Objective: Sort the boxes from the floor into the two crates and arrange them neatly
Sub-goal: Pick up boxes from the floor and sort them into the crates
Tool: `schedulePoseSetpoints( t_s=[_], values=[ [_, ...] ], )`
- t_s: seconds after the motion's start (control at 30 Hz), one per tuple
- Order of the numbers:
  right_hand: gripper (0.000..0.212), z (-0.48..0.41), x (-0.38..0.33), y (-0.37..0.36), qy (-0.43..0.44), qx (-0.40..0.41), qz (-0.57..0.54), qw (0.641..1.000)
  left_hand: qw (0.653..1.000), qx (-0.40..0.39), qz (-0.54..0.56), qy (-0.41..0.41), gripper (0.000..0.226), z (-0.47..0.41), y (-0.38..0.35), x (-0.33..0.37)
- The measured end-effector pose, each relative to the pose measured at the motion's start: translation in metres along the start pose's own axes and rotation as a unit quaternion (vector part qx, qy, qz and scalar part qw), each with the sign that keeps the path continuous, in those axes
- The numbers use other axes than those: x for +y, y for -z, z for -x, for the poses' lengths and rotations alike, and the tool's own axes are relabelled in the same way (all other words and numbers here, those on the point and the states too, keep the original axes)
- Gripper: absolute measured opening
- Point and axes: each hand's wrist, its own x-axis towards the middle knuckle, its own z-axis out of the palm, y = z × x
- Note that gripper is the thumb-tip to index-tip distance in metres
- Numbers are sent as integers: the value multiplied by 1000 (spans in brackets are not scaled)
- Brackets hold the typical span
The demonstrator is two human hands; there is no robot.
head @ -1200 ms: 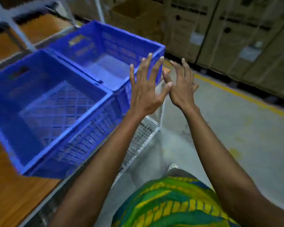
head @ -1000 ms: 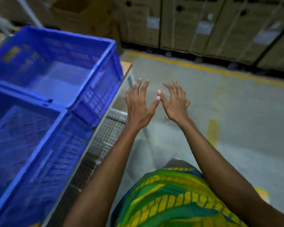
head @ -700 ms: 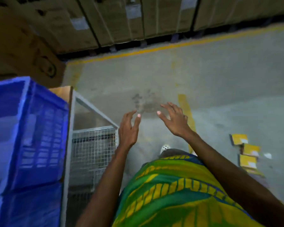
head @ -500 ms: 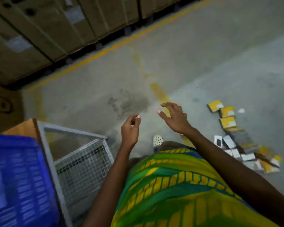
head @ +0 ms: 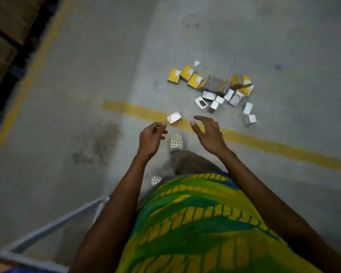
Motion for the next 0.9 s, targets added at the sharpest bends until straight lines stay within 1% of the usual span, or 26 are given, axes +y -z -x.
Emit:
schedulePoseSetpoints(
  t_s=[0.07, 0.1, 0.2, 0.23, 0.33, 0.47, 0.57, 0.67, 0.9],
  values=[
    [49, 16, 25, 16, -31, 45, -12, 998, 999, -45, -20, -1, 31, 0, -21, 0],
    [50, 23, 32, 22, -43, 63, -20, 997, 998, -60, -24, -2, 30, 0, -30, 0],
    [60, 37, 55, 39, -86, 110, -45, 989, 994, -103, -34, -10, 29, -7, -67, 10],
    [57, 38, 63, 42, -100, 116, -55, 987, 992, -118, -38, -13, 29, -10, -80, 15],
    [39, 35, 82, 60, -123, 123, -86, 981, 983, -171, -55, -30, 30, -22, -120, 33],
    [38, 14, 106, 104, -123, 133, -102, 978, 965, -235, -110, -45, 33, -50, -175, 64],
    [37, -12, 129, 146, -108, 162, -108, 975, 964, -244, -101, -37, 25, -76, -218, 92],
    [34, -38, 150, 180, -106, 190, -112, 969, 961, -254, -102, -25, 23, -96, -252, 114],
    [35, -105, 165, 227, -135, 173, -164, 962, 965, -239, -110, -16, 12, -144, -298, 156]
  ],
)
